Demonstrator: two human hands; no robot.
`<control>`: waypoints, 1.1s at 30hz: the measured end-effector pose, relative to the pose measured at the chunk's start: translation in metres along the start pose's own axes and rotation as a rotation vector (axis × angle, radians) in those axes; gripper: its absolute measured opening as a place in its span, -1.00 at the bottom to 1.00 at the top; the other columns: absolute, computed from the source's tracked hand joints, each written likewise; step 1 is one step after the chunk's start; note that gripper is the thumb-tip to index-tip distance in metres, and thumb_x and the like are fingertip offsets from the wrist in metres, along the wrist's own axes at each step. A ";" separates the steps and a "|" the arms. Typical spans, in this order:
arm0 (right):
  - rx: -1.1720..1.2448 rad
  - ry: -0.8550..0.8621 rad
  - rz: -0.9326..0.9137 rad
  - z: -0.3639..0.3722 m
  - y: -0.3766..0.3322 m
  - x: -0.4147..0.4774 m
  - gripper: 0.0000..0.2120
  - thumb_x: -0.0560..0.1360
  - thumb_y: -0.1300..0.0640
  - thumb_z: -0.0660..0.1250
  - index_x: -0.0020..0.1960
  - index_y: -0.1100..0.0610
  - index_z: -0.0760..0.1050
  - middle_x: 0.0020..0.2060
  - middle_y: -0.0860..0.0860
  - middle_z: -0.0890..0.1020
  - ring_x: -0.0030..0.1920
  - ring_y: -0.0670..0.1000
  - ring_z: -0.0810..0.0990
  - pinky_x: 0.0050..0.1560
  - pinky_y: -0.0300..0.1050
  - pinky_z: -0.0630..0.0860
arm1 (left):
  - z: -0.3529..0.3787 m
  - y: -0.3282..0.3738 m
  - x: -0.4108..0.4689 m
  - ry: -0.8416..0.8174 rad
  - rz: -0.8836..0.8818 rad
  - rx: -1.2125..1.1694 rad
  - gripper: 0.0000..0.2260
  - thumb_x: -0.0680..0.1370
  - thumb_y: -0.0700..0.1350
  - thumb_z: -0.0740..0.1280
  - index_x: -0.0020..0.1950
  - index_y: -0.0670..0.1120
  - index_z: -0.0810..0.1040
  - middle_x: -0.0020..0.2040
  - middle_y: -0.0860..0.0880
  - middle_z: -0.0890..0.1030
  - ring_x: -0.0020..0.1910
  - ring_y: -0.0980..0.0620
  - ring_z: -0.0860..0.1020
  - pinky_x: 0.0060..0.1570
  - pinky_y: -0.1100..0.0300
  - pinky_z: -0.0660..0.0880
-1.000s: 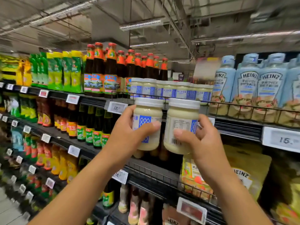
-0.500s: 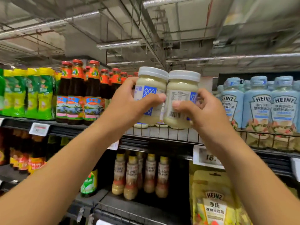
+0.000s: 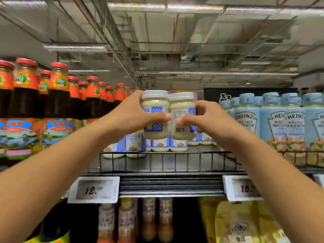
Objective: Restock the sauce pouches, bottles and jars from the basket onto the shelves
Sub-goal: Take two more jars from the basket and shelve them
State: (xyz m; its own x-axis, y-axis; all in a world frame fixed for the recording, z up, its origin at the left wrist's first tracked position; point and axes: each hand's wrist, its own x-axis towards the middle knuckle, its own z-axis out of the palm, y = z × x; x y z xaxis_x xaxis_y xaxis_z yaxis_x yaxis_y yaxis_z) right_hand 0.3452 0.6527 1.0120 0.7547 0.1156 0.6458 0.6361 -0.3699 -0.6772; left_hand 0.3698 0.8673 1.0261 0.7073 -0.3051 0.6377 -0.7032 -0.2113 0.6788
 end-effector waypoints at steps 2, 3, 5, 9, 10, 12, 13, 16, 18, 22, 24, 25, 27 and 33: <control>-0.070 -0.042 0.049 -0.001 0.008 0.003 -0.86 0.34 0.17 0.58 -0.12 0.05 0.70 -0.20 -0.01 0.75 -0.26 -0.18 0.65 -0.31 -0.36 0.47 | 0.000 -0.011 0.003 -0.016 -0.035 0.094 -0.35 0.18 0.07 0.67 0.18 -0.01 0.51 -0.05 0.05 0.72 -0.08 0.10 0.69 -0.05 0.11 0.65; -0.113 -0.059 0.082 -0.001 0.012 0.004 -0.78 0.30 0.13 0.60 -0.07 0.08 0.70 -0.16 0.04 0.75 -0.22 -0.14 0.64 -0.25 -0.28 0.48 | 0.000 -0.015 0.004 -0.028 -0.044 0.152 -0.38 0.18 0.10 0.67 0.14 0.02 0.52 -0.08 0.07 0.71 -0.12 0.11 0.69 -0.09 0.14 0.64; -0.187 -0.106 0.162 -0.003 0.017 0.008 -0.59 0.21 0.06 0.63 0.02 0.15 0.69 -0.07 0.11 0.74 -0.13 -0.06 0.64 -0.16 -0.14 0.50 | 0.003 -0.022 0.004 -0.057 -0.058 0.258 -0.36 0.14 0.17 0.66 0.11 0.07 0.51 -0.12 0.09 0.68 -0.20 0.14 0.66 -0.20 0.15 0.62; -0.287 -0.244 0.258 -0.004 0.022 0.014 -0.65 0.29 0.14 0.63 0.05 0.15 0.69 -0.07 0.04 0.76 -0.14 -0.10 0.67 -0.20 -0.21 0.55 | 0.009 -0.032 0.007 -0.115 -0.103 0.309 -0.31 0.10 0.16 0.67 0.11 0.16 0.40 -0.17 0.04 0.64 -0.44 0.20 0.56 -0.49 0.25 0.45; -0.295 -0.268 0.269 -0.004 0.023 0.015 -0.65 0.30 0.15 0.63 0.06 0.14 0.68 -0.07 0.04 0.75 -0.15 -0.11 0.67 -0.20 -0.22 0.56 | 0.010 -0.034 0.007 -0.120 -0.109 0.352 -0.30 0.11 0.17 0.67 0.12 0.18 0.39 -0.17 0.04 0.63 -0.46 0.22 0.53 -0.49 0.27 0.43; -0.299 -0.287 0.297 -0.004 0.026 0.017 -0.61 0.30 0.16 0.63 0.10 0.15 0.65 -0.04 0.07 0.75 -0.14 -0.08 0.68 -0.17 -0.21 0.59 | 0.011 -0.035 0.008 -0.109 -0.115 0.461 -0.28 0.11 0.22 0.65 0.14 0.22 0.36 -0.16 0.09 0.60 -0.40 0.24 0.51 -0.46 0.30 0.39; -0.299 -0.288 0.310 -0.004 0.026 0.018 -0.58 0.30 0.16 0.63 0.12 0.16 0.64 -0.03 0.08 0.75 -0.11 -0.05 0.70 -0.15 -0.20 0.60 | 0.012 -0.035 0.008 -0.103 -0.118 0.494 -0.26 0.10 0.25 0.64 0.16 0.23 0.35 -0.15 0.11 0.59 -0.35 0.23 0.51 -0.43 0.27 0.38; -0.289 -0.291 0.325 -0.005 0.027 0.018 -0.53 0.28 0.14 0.64 0.14 0.21 0.62 -0.02 0.08 0.74 -0.03 0.00 0.71 -0.13 -0.20 0.60 | 0.012 -0.036 0.006 -0.110 -0.113 0.571 -0.20 0.08 0.32 0.60 0.20 0.24 0.30 -0.15 0.15 0.55 -0.22 0.21 0.50 -0.35 0.24 0.35; -0.281 -0.299 0.324 -0.006 0.026 0.017 -0.55 0.30 0.14 0.63 0.14 0.20 0.62 -0.01 0.08 0.74 -0.02 -0.02 0.71 -0.15 -0.23 0.60 | 0.011 -0.036 0.005 -0.135 -0.097 0.621 -0.18 0.10 0.36 0.57 0.23 0.24 0.27 -0.09 0.16 0.55 -0.15 0.21 0.51 -0.29 0.22 0.38; -0.266 -0.349 0.331 -0.010 0.025 0.015 -0.57 0.33 0.16 0.62 0.16 0.12 0.61 0.03 0.07 0.73 0.08 0.04 0.70 -0.04 -0.18 0.65 | 0.006 -0.031 0.003 -0.213 -0.062 0.719 -0.15 0.09 0.47 0.44 0.28 0.23 0.25 -0.06 0.15 0.59 -0.12 0.20 0.55 -0.17 0.19 0.48; -0.205 -0.359 0.326 -0.014 0.025 0.014 -0.46 0.29 0.17 0.63 0.23 0.05 0.56 0.06 0.08 0.72 0.12 0.09 0.69 0.10 -0.02 0.65 | 0.002 -0.025 0.001 -0.246 -0.042 0.786 -0.16 0.09 0.50 0.37 0.30 0.26 0.27 -0.11 0.16 0.61 -0.22 0.24 0.56 -0.18 0.21 0.50; -0.152 -0.341 0.324 -0.017 0.025 0.015 -0.35 0.24 0.17 0.65 0.28 0.03 0.51 0.08 0.10 0.71 0.13 0.11 0.69 0.14 0.04 0.64 | -0.001 -0.021 0.000 -0.254 -0.026 0.810 -0.17 0.11 0.51 0.35 0.32 0.27 0.26 -0.10 0.16 0.61 -0.28 0.24 0.56 -0.18 0.21 0.51; -0.054 -0.305 0.293 -0.024 0.025 0.015 -0.25 0.19 0.18 0.64 0.34 -0.02 0.47 0.13 0.12 0.67 0.14 0.11 0.68 0.16 0.08 0.63 | -0.009 -0.016 -0.001 -0.247 0.042 0.855 -0.20 0.19 0.49 0.35 0.38 0.27 0.26 0.06 0.20 0.55 -0.32 0.26 0.56 -0.21 0.30 0.47; -0.165 -0.289 0.115 -0.024 0.022 0.014 -0.61 0.37 0.27 0.57 0.13 -0.05 0.64 0.01 0.10 0.69 -0.05 -0.01 0.70 -0.03 -0.02 0.69 | -0.025 -0.009 0.006 -0.290 0.220 0.981 -0.51 0.43 0.20 0.46 0.33 0.24 0.43 0.15 0.30 0.46 0.00 0.32 0.43 -0.13 0.46 0.31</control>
State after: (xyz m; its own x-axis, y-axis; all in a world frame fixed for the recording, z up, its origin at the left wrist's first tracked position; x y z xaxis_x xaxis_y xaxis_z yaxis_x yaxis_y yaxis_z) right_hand 0.3666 0.6243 1.0144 0.8494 0.3118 0.4258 0.5272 -0.5371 -0.6585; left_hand 0.3820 0.8909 1.0326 0.6031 -0.6123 0.5112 -0.6565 -0.7451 -0.1178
